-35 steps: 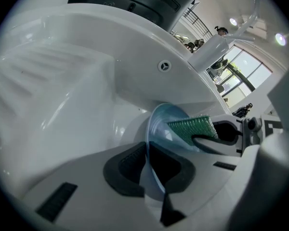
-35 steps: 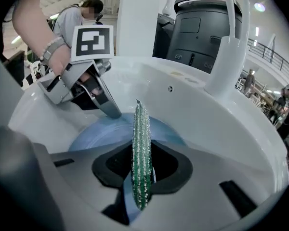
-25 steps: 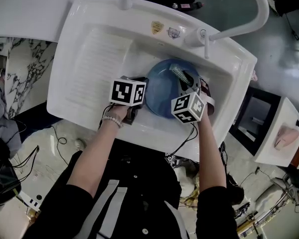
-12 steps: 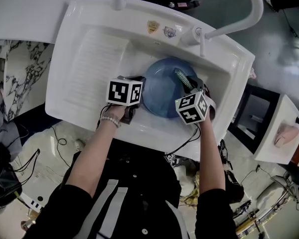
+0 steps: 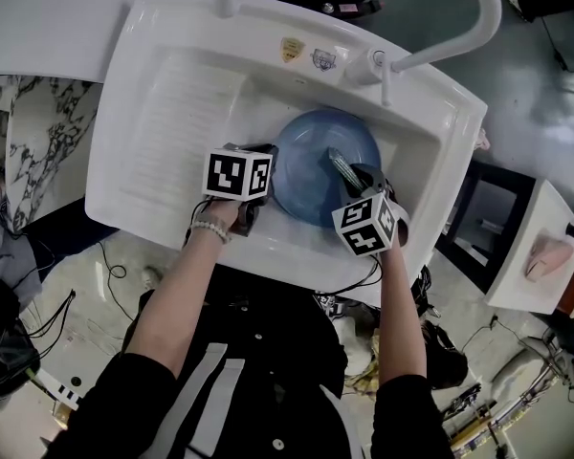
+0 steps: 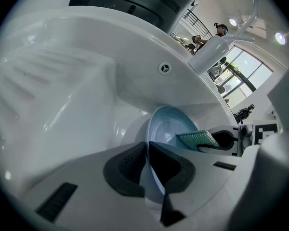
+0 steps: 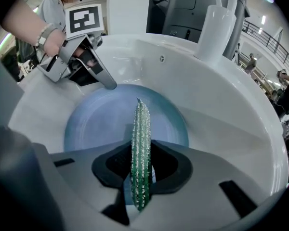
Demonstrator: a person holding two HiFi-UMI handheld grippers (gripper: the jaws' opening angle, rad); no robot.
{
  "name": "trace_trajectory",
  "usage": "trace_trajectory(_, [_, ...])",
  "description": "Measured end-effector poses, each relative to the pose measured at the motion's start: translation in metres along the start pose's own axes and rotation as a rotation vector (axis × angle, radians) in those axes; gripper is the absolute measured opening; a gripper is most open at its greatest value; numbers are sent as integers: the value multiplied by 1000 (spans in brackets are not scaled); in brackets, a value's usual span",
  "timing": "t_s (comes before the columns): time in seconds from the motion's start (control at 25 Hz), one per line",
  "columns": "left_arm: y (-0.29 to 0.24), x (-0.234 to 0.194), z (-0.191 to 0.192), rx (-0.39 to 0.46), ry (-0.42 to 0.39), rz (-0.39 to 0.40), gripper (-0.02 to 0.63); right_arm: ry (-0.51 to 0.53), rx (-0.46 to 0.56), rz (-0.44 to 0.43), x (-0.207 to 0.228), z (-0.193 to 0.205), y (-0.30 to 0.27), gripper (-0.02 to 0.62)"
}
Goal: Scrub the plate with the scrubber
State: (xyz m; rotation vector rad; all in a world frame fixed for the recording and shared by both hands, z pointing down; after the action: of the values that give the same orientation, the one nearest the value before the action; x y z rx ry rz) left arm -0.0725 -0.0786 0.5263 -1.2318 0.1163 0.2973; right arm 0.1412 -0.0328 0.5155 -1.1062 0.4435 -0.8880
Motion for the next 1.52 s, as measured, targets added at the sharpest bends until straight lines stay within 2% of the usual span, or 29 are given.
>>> trace_trajectory(0.44, [-1,0,0,2,15,-1,21,19,17,-232,-37,1,2,94])
trace_trajectory(0.8, [-2,-1,0,-2,14,5,21,108,0,-341,-49,-12,5,94])
trace_trajectory(0.92, [-2,-1,0,-3,12,7,21,154,71,-310,-45,-22,4,94])
trace_trajectory(1.12, [-2,-1,-1,-4,8,10,21,274,134,-197,-29,-43,-7,94])
trace_trajectory(1.32, [-1,-1,-1,-3,6,12,21,426,106,-112,-23,-52,-19,94])
trace_trajectory(1.52, [-1,-2,-1,-2,8,11,21,554,79,-112,-34,-51,-28,94])
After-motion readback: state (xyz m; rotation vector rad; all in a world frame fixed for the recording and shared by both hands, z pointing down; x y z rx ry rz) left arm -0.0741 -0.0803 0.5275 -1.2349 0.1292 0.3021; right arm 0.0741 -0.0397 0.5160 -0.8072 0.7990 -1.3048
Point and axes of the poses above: the fingertips, and each gripper's own axes: y backward along the fingers, x to its right, z out of its underside, the point moved 9 cm from there along y, backward along the fingers, and after that the axes turned 13 degrees about -z, right-handed, at the moved point
